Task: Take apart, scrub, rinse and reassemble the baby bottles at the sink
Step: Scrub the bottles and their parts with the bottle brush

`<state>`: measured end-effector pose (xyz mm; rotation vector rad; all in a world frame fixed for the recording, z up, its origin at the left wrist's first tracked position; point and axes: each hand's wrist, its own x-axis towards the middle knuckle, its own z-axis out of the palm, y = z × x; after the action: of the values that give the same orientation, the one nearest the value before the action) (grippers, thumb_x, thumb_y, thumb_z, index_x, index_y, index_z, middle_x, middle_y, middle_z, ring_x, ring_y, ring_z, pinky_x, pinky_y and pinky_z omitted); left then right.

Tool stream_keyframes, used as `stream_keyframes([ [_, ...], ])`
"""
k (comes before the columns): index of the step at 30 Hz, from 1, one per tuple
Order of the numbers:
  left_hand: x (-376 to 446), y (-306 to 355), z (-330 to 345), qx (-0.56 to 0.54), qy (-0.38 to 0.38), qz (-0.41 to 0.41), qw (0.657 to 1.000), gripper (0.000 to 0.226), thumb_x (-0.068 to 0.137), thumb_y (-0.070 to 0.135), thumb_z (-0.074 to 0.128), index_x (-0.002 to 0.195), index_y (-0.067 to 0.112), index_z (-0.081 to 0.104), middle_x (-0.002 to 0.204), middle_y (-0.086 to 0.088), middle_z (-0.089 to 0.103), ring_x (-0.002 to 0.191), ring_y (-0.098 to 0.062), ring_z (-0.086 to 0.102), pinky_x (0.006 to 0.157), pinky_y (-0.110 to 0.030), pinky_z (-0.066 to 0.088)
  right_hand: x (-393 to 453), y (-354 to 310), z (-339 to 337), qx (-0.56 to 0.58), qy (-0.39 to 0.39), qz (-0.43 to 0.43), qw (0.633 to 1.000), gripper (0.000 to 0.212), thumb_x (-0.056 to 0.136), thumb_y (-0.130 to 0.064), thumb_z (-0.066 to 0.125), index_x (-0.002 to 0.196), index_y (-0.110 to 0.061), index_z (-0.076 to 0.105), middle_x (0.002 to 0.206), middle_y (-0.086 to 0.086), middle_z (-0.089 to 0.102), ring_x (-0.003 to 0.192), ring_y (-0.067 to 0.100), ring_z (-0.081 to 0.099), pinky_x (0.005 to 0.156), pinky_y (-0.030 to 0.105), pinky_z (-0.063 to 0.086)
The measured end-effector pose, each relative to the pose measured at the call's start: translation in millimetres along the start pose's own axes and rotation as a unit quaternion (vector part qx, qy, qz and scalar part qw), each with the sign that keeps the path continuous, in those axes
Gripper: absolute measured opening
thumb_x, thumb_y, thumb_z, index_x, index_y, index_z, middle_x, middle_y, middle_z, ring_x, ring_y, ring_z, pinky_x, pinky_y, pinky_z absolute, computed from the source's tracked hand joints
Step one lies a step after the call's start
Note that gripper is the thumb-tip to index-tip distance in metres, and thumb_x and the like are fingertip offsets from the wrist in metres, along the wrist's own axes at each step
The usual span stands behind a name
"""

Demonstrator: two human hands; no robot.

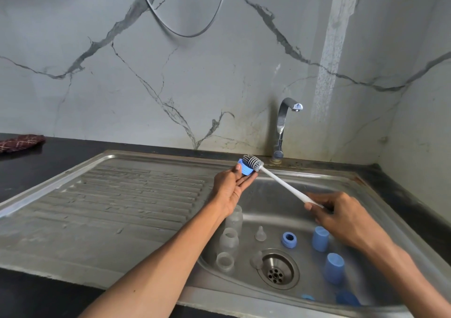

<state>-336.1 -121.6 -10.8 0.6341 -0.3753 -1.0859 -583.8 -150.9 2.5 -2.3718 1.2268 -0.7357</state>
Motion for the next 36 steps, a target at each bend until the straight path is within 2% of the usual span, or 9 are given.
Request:
stream_keyframes([
  [5, -8, -8, 8, 0.014, -0.014, -0.02, 1.0, 0.017, 0.102, -0.003, 0.043, 0.102, -0.014, 0.056, 0.118, -0.036, 0.06, 0.104, -0.045, 0.062, 0.083, -0.045, 0.056, -1, -1, 2, -0.005, 0.011, -0.007, 1.0, 0.036, 0.095, -0.037, 0.062, 0.131, -0.032, 0.064, 0.068, -0.012, 0.063, 0.062, 0.014, 0.061, 0.053, 0.017, 0.045],
  [11, -6, -1, 6, -0.021, -0.003, -0.017, 1.0, 0.016, 0.102, -0.005, 0.044, 0.099, -0.015, 0.056, 0.111, -0.034, 0.061, 0.098, -0.042, 0.064, 0.079, -0.047, 0.057, -1, -5, 2, 0.016, 0.001, -0.037, 0.999, 0.037, 0.094, -0.035, 0.064, 0.13, -0.028, 0.064, 0.063, -0.011, 0.061, 0.053, 0.009, 0.053, 0.054, 0.013, 0.044],
  [17, -5, 3, 7, -0.003, 0.017, -0.002, 1.0, 0.015, 0.101, -0.005, 0.045, 0.095, -0.014, 0.056, 0.102, -0.031, 0.064, 0.1, -0.042, 0.064, 0.079, -0.048, 0.057, -3, -6, -7, 0.01, -0.01, -0.048, 0.999, 0.035, 0.093, -0.033, 0.066, 0.127, -0.029, 0.067, 0.064, -0.005, 0.066, 0.067, 0.026, 0.065, 0.06, 0.023, 0.047],
  [22, 3, 7, -1, -0.01, 0.041, 0.022, 0.999, 0.015, 0.101, -0.004, 0.045, 0.098, -0.014, 0.057, 0.109, -0.031, 0.063, 0.107, -0.043, 0.062, 0.083, -0.046, 0.057, -2, -6, -8, 0.005, -0.014, -0.043, 0.999, 0.036, 0.092, -0.035, 0.067, 0.128, -0.031, 0.065, 0.067, -0.007, 0.068, 0.068, 0.023, 0.066, 0.06, 0.025, 0.05],
  [27, -3, 0, 7, 0.009, 0.022, 0.004, 1.0, 0.016, 0.101, -0.004, 0.046, 0.097, -0.013, 0.058, 0.101, -0.03, 0.066, 0.096, -0.04, 0.067, 0.079, -0.046, 0.06, -3, -3, -6, 0.009, 0.0, -0.035, 0.999, 0.036, 0.093, -0.033, 0.066, 0.129, -0.028, 0.066, 0.063, -0.012, 0.062, 0.059, 0.017, 0.058, 0.056, 0.019, 0.046],
  [29, 0, 4, 7, 0.007, 0.042, 0.032, 0.999, 0.014, 0.101, -0.003, 0.046, 0.097, -0.011, 0.057, 0.106, -0.029, 0.064, 0.102, -0.039, 0.064, 0.081, -0.042, 0.059, -3, -5, -6, 0.009, 0.001, -0.037, 0.999, 0.036, 0.093, -0.033, 0.066, 0.129, -0.028, 0.066, 0.068, -0.014, 0.065, 0.066, 0.017, 0.063, 0.058, 0.019, 0.046],
  [31, 3, 8, 1, 0.014, 0.061, 0.046, 0.997, 0.014, 0.101, -0.003, 0.046, 0.097, -0.01, 0.057, 0.109, -0.028, 0.063, 0.105, -0.039, 0.062, 0.083, -0.041, 0.056, -3, -7, -3, 0.001, -0.004, -0.039, 0.999, 0.037, 0.093, -0.034, 0.066, 0.129, -0.029, 0.065, 0.084, -0.009, 0.072, 0.077, 0.016, 0.067, 0.063, 0.02, 0.048],
  [33, 2, 3, -3, 0.038, 0.064, 0.04, 0.996, 0.017, 0.102, -0.002, 0.045, 0.098, -0.011, 0.058, 0.11, -0.03, 0.063, 0.102, -0.038, 0.065, 0.085, -0.042, 0.057, -3, -6, -1, -0.004, -0.007, -0.037, 0.999, 0.036, 0.093, -0.035, 0.066, 0.129, -0.032, 0.065, 0.093, -0.003, 0.075, 0.084, 0.017, 0.069, 0.068, 0.025, 0.051],
  [36, -1, -11, 1, 0.059, 0.047, 0.019, 0.997, 0.021, 0.104, 0.0, 0.043, 0.105, -0.016, 0.057, 0.113, -0.034, 0.059, 0.095, -0.04, 0.069, 0.082, -0.044, 0.06, -3, -3, -2, -0.004, -0.003, -0.03, 1.0, 0.035, 0.095, -0.034, 0.064, 0.129, -0.034, 0.065, 0.07, -0.008, 0.066, 0.061, 0.013, 0.059, 0.058, 0.019, 0.047],
])
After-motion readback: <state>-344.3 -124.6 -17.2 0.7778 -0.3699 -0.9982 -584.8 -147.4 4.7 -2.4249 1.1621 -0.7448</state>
